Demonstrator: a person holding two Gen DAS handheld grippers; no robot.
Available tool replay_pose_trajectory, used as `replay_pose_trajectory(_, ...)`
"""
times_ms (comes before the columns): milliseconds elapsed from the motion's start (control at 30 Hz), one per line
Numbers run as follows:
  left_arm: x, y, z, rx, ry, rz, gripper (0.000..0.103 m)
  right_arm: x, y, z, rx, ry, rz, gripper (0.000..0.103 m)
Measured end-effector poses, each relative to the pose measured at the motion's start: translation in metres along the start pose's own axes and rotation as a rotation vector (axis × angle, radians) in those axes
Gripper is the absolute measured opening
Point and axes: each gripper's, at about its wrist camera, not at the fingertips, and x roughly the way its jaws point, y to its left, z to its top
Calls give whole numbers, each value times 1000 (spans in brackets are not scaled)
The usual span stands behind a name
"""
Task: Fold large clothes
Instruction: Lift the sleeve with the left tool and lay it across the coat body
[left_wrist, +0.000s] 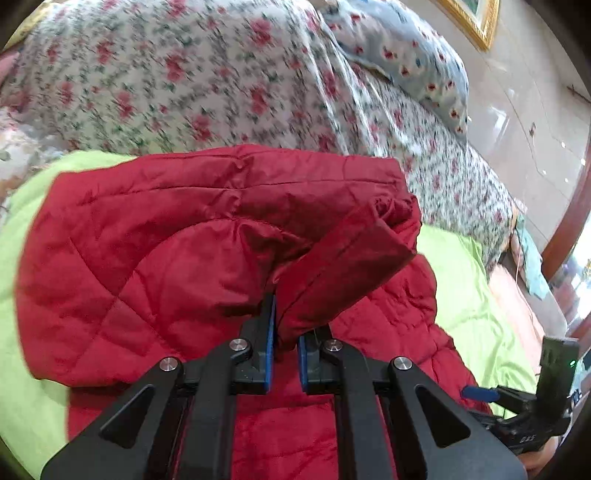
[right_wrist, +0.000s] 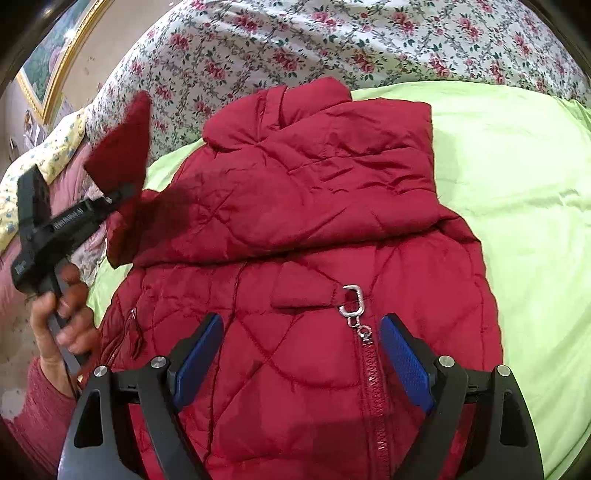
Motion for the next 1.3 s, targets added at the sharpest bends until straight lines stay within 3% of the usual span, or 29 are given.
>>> replay_pose_trajectory(400, 46, -50, -34, 68, 93, -41, 8, -2, -20, 17, 107, -41, 63, 88)
replay_pose_trajectory(600, 57, -76, -47, 128, 119, -49, 8, 11, -32, 55, 208, -89, 179, 87)
replay_pose_trajectory(700, 63, -81, -49, 133, 131, -42, 8, 24, -40, 74, 289, -95, 283, 85)
replay_pose_trajectory(767, 66, -83, -48, 138, 139, -36, 8, 36, -44, 83, 343, -84, 339, 81)
replay_pose_trajectory(867, 67, -85, -48, 142, 142, -36, 8, 57, -43, 93, 371, -51, 347, 66)
replay_pose_trajectory(900, 68, -85, -47, 144, 144, -34, 10, 64, -43, 95, 373, -37, 342, 53)
replay_pose_trajectory(933, 69, -85, -47, 143, 151, -36, 12, 72, -42, 95, 378, -15, 339, 33)
replay_pose_trajectory(967, 69, -83, -48, 138, 160, -41, 13, 78, -41, 95, 383, 2, 345, 24)
replay_pose_trajectory(1100, 59, -75, -52, 119, 188, -91, 30, 78, -38, 95, 356, -9, 312, 15)
replay_pose_trajectory(1300, 31, -59, -46, 109, 176, -95, 32, 64, -49, 100, 333, -51, 274, 10)
